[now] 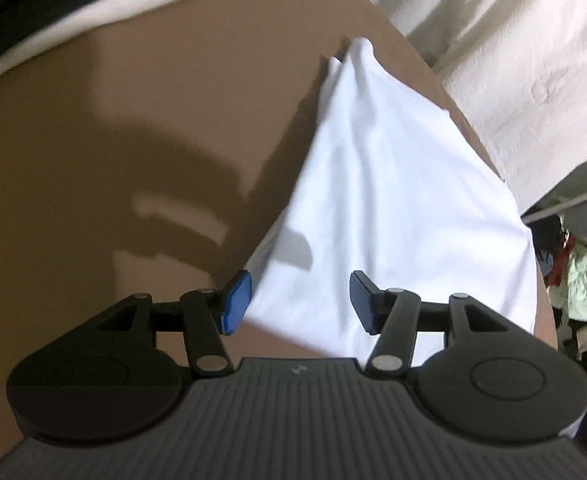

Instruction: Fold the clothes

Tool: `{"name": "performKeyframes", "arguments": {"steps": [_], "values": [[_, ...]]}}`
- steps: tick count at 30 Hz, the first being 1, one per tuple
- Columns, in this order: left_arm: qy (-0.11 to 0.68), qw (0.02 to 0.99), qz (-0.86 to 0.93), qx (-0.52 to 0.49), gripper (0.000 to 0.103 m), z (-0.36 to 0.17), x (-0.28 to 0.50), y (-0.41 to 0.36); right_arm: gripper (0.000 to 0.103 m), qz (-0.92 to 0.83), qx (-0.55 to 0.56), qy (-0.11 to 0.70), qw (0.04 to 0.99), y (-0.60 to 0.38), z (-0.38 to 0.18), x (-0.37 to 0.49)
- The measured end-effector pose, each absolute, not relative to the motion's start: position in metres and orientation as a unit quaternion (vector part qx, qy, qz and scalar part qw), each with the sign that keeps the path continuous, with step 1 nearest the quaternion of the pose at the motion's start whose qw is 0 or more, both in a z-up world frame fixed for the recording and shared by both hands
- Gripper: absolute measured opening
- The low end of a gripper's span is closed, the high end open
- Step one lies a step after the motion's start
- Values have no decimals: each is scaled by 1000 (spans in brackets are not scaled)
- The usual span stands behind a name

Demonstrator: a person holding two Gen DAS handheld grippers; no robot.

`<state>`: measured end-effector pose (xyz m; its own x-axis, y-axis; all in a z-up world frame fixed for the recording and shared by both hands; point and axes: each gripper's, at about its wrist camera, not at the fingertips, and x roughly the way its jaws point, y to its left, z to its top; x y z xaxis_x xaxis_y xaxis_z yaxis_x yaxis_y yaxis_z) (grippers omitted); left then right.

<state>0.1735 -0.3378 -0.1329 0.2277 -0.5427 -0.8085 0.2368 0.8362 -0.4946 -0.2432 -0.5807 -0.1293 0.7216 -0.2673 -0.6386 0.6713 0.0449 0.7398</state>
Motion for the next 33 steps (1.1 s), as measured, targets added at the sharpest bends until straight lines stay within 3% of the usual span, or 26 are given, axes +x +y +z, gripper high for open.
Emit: {"name": "performKeyframes", "arguments": {"steps": [3,7,11,15,17,18,19,24,26,30,33], "values": [[553,790,-231,-131,61,-133,157,-322,61,-327,625,160,691,-567,-137,-235],[559,784,-226,-150,62,-148,143,-313,61,-342,619,175,685,-564,-160,-217],[515,817,-232,-119,62,-156,136,-324,62,-332,624,156,690,-575,-182,-209],[508,814,-245,-137,87,-165,155,-340,62,-320,624,130,701,-586,-197,-201],[509,810,-251,-150,86,-172,166,-348,58,-316,617,111,712,-591,-198,-199],[505,809,-255,-156,58,-173,169,-351,31,-319,611,109,716,-591,-197,-200],[515,798,-268,-163,6,-173,172,-356,9,-327,594,117,726,-593,-194,-198],[480,816,-299,-120,7,-127,157,-351,6,-334,469,96,812,-565,-122,-211],[481,818,-296,-103,7,-125,151,-348,6,-358,432,135,817,-553,-106,-211],[540,795,-259,-94,8,-161,144,-345,6,-391,513,211,735,-576,-149,-220],[533,802,-249,-104,13,-171,139,-343,5,-386,550,207,711,-583,-163,-226]]}}
